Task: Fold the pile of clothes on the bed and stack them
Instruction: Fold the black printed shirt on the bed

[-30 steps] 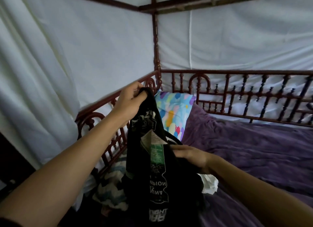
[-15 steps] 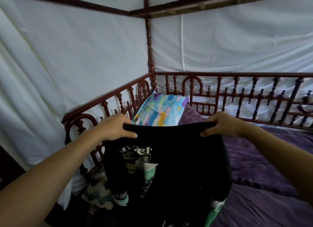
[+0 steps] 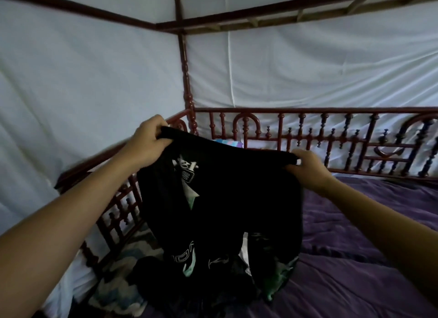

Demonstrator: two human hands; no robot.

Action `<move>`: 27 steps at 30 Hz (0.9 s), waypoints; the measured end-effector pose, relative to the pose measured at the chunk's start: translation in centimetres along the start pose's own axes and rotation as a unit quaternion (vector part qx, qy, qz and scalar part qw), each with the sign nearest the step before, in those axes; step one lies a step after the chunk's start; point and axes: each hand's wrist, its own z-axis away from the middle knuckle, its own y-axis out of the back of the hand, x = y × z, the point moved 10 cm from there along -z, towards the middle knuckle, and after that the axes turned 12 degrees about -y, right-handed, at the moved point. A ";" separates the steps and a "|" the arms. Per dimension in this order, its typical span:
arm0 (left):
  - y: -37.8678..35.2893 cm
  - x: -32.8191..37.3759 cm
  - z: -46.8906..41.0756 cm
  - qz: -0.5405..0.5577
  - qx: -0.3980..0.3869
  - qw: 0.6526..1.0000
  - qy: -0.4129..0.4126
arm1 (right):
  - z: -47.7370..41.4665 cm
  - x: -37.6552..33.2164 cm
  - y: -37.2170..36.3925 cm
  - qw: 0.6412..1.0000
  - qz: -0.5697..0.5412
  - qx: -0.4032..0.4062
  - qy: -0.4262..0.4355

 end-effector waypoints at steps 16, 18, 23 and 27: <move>-8.2 -6.0 -1.2 0.207 -0.169 0.963 0.024 | 8.4 -2.1 9.8 0.985 0.060 0.124 -0.101; -9.7 -3.2 -1.8 0.270 -0.216 0.938 0.003 | 10.3 -0.2 12.0 0.981 0.000 0.155 -0.113; -13.6 2.6 -2.3 0.356 -0.361 0.862 -0.007 | 16.0 1.8 16.5 0.968 -0.031 0.240 -0.060; -17.1 4.5 -3.9 0.334 -0.318 0.887 -0.029 | 20.1 3.7 17.4 0.964 -0.053 0.248 -0.078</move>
